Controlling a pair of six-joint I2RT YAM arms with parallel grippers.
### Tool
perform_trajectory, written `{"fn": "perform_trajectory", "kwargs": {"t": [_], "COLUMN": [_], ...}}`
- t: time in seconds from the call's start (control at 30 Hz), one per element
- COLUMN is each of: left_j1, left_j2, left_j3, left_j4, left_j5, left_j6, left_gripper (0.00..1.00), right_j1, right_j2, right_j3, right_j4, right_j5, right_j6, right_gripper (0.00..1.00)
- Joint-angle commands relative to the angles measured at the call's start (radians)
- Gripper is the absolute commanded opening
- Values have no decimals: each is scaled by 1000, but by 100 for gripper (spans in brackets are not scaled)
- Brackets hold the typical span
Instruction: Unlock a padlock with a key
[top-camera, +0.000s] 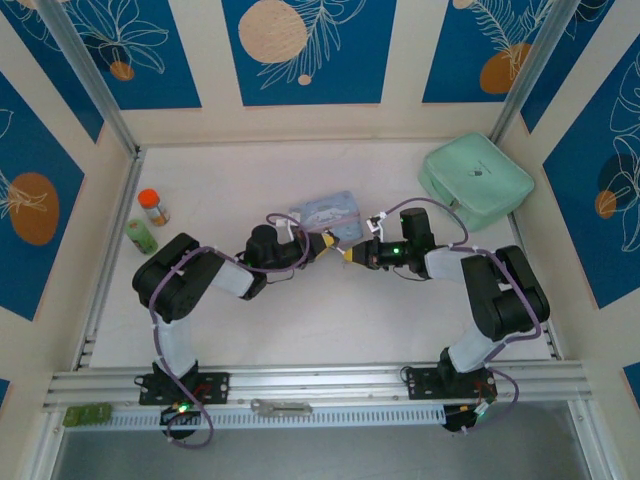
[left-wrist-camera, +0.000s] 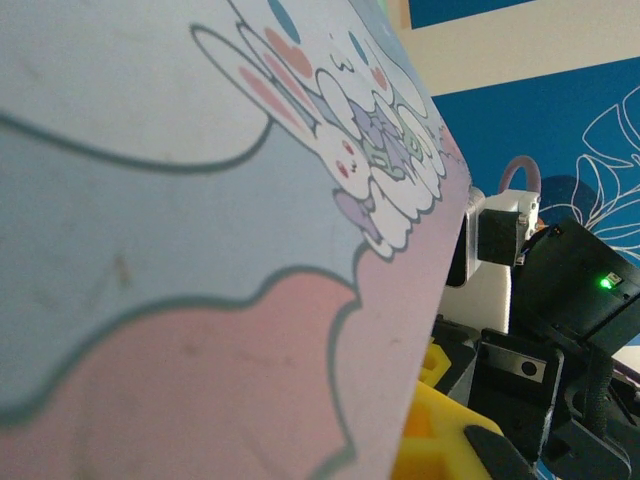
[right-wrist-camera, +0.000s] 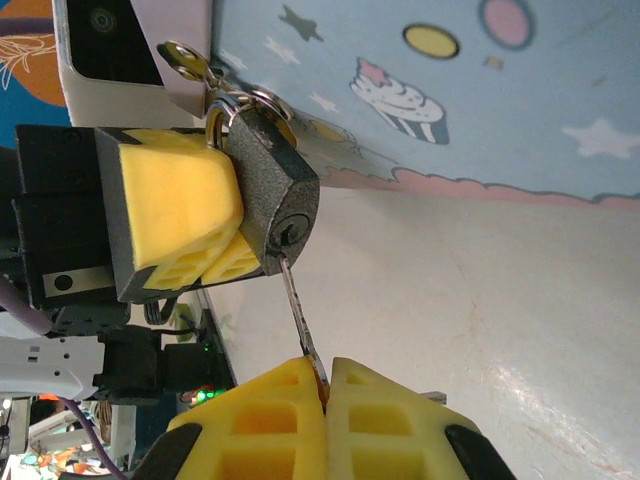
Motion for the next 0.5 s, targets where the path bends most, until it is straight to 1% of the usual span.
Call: {"fn": "perform_trajectory", "kwargs": {"t": [0.0,0.2,0.33,0.47], "left_j1": [3,4,6,6], "left_j2": [-23,-29,-44,-41], "left_j3": [5,-14,-33,-17], "left_j4": [86,74,63,47], "left_j5": [44,83,64,55], "left_j6": [4,10,23,36], "left_gripper": [0,0,0,0], "right_j1": [10,-8,-17,-25], "right_j2": [11,-4,-35,-60], "right_j3": [29,37,31,15], "right_j4": [24,20,-26,-45], "right_j5": [2,0,3,-1], "right_j6": [10,11,-16,-25], "right_gripper": [0,0,0,0]}}
